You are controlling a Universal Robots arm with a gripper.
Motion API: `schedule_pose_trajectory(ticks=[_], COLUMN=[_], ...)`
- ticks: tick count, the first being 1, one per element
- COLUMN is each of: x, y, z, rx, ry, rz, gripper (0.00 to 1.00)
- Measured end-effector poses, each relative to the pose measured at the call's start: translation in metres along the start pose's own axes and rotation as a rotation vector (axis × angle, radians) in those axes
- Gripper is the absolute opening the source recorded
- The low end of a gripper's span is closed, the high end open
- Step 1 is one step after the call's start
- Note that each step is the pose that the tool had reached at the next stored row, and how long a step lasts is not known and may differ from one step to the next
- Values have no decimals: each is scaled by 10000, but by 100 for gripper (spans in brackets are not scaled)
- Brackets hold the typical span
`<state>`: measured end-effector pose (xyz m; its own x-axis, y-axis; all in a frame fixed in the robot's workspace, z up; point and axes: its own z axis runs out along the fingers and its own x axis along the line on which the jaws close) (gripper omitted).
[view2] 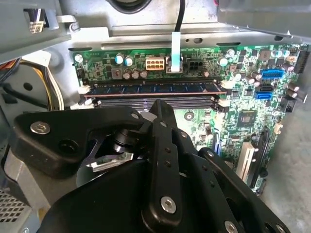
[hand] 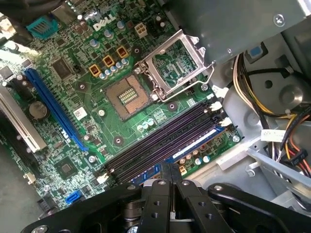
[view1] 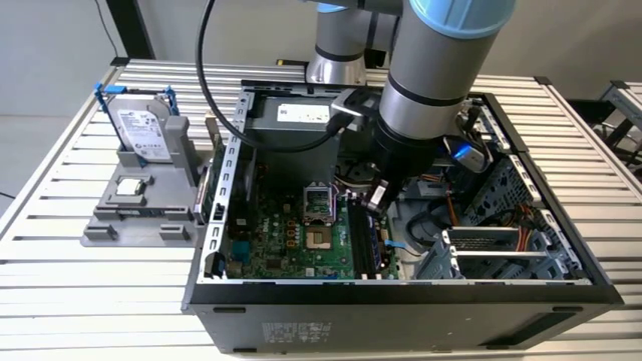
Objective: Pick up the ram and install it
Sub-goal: 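Press down the ram until it locks into place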
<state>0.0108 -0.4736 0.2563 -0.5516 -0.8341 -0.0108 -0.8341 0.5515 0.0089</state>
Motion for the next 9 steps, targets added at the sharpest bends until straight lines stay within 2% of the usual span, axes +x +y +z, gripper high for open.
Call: schedule_pose_trajectory(ticks=[3, 9], x=[-8, -12], y=[5, 9], z=[0, 1], rx=[-3, -5], ry=[2, 5], rz=[-256, -469], gripper=[0, 0])
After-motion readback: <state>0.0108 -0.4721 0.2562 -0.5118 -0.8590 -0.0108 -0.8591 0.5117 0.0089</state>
